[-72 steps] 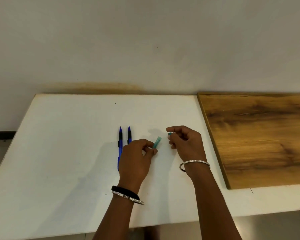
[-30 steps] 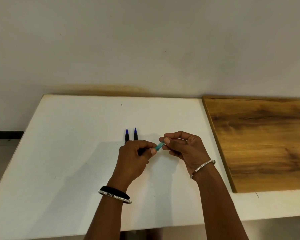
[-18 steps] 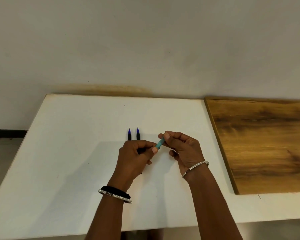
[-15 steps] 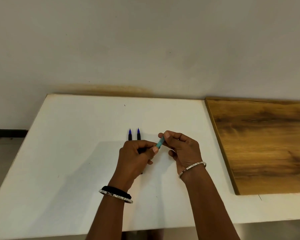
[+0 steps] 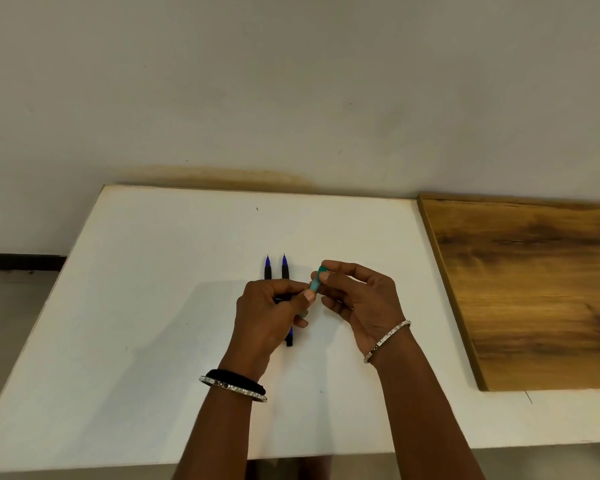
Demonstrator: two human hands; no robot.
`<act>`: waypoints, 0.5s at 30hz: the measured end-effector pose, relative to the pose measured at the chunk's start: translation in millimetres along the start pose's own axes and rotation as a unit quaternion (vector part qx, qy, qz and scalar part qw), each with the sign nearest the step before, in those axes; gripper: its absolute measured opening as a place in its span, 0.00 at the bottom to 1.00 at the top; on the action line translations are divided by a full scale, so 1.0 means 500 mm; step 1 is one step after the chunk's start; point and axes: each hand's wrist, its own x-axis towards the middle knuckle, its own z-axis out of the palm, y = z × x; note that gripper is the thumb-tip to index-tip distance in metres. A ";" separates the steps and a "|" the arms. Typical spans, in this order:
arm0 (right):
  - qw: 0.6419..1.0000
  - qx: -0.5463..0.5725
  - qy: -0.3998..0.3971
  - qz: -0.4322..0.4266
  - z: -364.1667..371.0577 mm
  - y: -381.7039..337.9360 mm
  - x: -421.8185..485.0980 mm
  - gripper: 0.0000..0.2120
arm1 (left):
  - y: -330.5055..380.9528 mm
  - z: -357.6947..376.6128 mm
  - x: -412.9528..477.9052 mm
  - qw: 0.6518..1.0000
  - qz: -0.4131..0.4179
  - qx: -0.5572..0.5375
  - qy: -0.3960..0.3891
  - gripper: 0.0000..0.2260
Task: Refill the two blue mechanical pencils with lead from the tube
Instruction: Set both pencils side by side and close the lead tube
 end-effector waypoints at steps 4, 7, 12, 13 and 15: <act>1.000 -0.008 0.007 -0.016 -0.003 0.005 0.009 0.08 | 0.001 -0.005 -0.002 1.000 0.003 0.029 -0.003 0.07; 0.995 -0.079 0.046 -0.050 -0.015 0.014 0.021 0.06 | -0.002 -0.018 0.000 0.993 0.035 0.076 0.081 0.10; 0.934 -0.313 0.097 -0.145 -0.008 0.036 0.033 0.09 | -0.004 -0.042 0.007 0.958 0.081 0.186 0.200 0.08; 0.924 -0.332 0.102 -0.156 -0.003 0.038 0.034 0.09 | -0.005 -0.043 0.008 0.956 0.081 0.193 0.207 0.07; 0.917 -0.345 0.110 -0.167 0.006 0.042 0.038 0.08 | -0.007 -0.046 0.009 0.953 0.077 0.199 0.215 0.05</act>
